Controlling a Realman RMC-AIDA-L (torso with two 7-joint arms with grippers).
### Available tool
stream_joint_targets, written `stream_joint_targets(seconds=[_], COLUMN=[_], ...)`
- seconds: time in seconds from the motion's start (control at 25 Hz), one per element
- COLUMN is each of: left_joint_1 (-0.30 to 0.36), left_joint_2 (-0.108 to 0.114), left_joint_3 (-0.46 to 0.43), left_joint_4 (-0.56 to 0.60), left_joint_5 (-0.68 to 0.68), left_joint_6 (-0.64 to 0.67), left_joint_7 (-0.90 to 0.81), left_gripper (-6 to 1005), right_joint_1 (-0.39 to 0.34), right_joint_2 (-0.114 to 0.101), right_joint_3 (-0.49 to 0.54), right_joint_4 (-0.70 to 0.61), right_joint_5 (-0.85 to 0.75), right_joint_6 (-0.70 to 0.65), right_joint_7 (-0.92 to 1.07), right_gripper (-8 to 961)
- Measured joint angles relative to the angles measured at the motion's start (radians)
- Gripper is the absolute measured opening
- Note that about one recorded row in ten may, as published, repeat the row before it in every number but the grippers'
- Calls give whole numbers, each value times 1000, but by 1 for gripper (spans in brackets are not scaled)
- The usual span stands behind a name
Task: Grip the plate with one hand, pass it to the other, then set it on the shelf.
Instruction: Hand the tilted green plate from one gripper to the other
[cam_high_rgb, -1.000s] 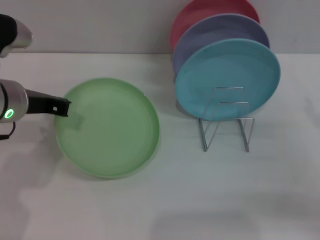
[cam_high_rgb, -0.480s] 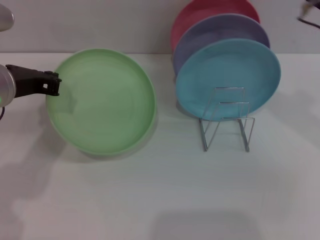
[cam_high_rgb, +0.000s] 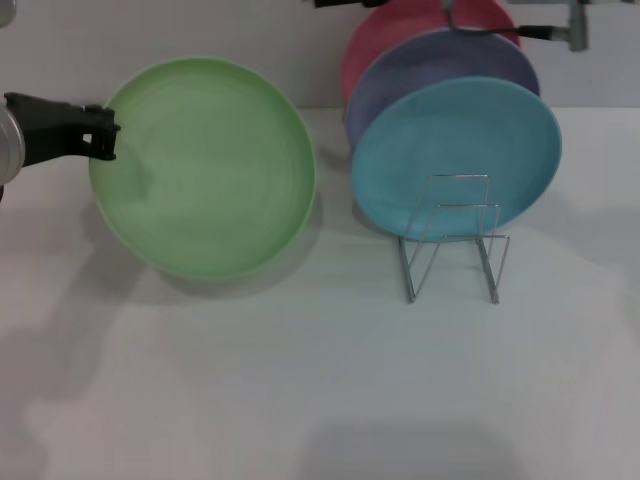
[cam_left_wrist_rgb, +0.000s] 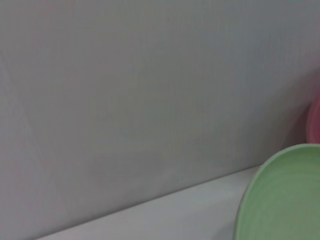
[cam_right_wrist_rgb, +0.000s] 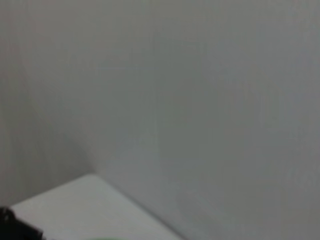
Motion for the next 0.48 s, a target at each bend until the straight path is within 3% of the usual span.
stream_joint_targets(seconds=[0.08,0.48], left_joint_1=[0,4], left_joint_2=[-1,-2], left_joint_3=[1,16], left_joint_4=[7,25], left_joint_5=[0,-7], left_joint_6=[1,1], left_joint_7=[5,8], left_gripper=[38,40], right_joint_1=[80,208], right_joint_2=[-3,7], right_joint_3=[31,37], right_joint_4=[-84,-311], right_joint_5=[-22,-99], right_joint_6=[54,36], right_joint_7=[28,30], right_gripper=[825,822])
